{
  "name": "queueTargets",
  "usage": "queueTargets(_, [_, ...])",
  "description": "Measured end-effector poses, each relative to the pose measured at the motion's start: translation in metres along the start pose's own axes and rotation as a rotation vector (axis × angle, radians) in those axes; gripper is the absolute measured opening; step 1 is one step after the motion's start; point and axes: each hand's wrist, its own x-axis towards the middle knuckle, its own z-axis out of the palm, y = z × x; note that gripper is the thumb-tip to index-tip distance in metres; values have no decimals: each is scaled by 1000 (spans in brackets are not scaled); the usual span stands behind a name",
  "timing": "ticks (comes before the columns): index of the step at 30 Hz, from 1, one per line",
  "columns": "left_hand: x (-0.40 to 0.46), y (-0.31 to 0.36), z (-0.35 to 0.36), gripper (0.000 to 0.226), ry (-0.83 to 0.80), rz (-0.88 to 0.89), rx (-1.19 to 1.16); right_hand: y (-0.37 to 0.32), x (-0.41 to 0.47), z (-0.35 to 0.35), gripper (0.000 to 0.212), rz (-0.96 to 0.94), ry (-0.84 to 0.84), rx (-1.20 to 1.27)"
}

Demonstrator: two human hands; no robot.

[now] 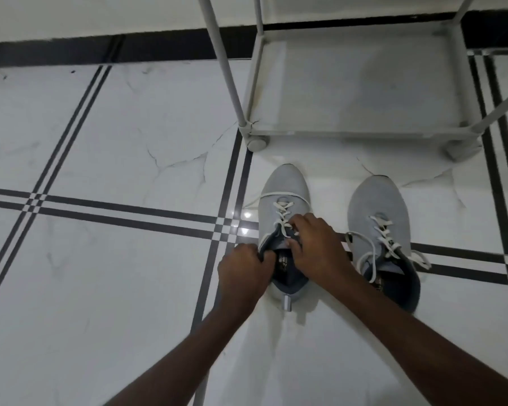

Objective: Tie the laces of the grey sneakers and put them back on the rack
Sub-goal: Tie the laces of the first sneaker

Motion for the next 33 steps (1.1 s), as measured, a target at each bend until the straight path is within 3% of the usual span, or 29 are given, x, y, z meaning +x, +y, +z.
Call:
queueTargets(4, [31, -26, -15, 53, -38, 144, 58, -4, 19, 3, 38, -22, 36, 12])
queueTargets(8, [50, -36, -73, 64, -216, 99, -306, -6, 29, -11, 52, 73, 5, -22])
queueTargets(12, [66, -42, -113, 45, -588, -1, -79, -2, 36, -34, 48, 99, -152, -89])
queueTargets(14, [68, -42, -119, 35, -673, -7, 19, 2, 39, -47, 47, 137, -313, -173])
queueTargets(18, [69, -23, -136, 23, -521, 90, -72, 6, 39, -57, 38, 183, -466, -231])
queueTargets(24, [59, 12, -150, 26, -630, 143, -126, 3, 31, -37, 30, 76, -277, -277])
queueTargets(30, [66, 22, -161, 21, -503, 99, -18, -14, 32, -15, 39, 110, -257, 133])
queueTargets(33, [72, 23, -154, 16, -580, -24, 59, -23, 33, -9, 45, 183, -293, 380])
